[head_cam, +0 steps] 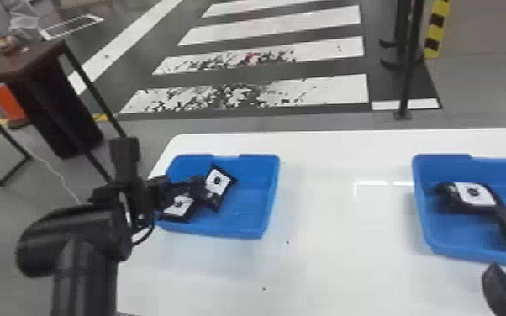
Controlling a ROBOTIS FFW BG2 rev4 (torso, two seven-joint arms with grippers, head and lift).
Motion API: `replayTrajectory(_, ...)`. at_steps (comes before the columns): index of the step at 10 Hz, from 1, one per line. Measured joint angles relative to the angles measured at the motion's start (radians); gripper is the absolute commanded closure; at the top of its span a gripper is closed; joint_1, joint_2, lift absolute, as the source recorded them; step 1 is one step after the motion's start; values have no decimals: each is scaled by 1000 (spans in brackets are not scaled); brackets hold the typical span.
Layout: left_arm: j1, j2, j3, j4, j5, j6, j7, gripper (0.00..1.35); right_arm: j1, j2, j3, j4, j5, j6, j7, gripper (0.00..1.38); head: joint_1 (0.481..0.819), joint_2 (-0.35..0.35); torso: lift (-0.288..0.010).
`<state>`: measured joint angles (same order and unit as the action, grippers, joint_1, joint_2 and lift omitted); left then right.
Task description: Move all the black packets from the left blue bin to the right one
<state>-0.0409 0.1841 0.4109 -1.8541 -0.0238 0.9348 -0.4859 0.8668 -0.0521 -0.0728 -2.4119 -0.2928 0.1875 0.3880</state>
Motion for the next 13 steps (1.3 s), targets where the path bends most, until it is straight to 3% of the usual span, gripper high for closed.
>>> replayTrajectory(3, -137, 28, -79, 192, -65, 43, 10, 119, -6, 0, 2, 14, -16, 17, 2, 151, 695, 318, -140)
replayTrajectory(6, -202, 33, -131, 307, -101, 66, 22, 114, -12, 0, 7, 26, -32, 32, 3, 151, 695, 310, -140)
replayTrajectory(8, -251, 40, -164, 404, -112, 49, 23, 183, -19, -3, 12, 40, -44, 41, 6, 153, 695, 304, -140)
replayTrajectory(9, -273, 42, -175, 454, -110, 38, 21, 352, -22, -3, 14, 45, -50, 45, 7, 151, 695, 300, -140)
replayTrajectory(11, -285, 43, -190, 495, -92, 29, 18, 967, -25, -3, 17, 54, -60, 50, 8, 151, 695, 293, -140)
replayTrajectory(12, -283, 43, -195, 498, -80, 12, 13, 1118, -25, -3, 17, 54, -62, 51, 8, 153, 695, 287, -140)
replayTrajectory(13, -281, 43, -197, 498, -74, -10, 4, 1145, -25, -3, 17, 54, -64, 53, 9, 153, 695, 279, -140)
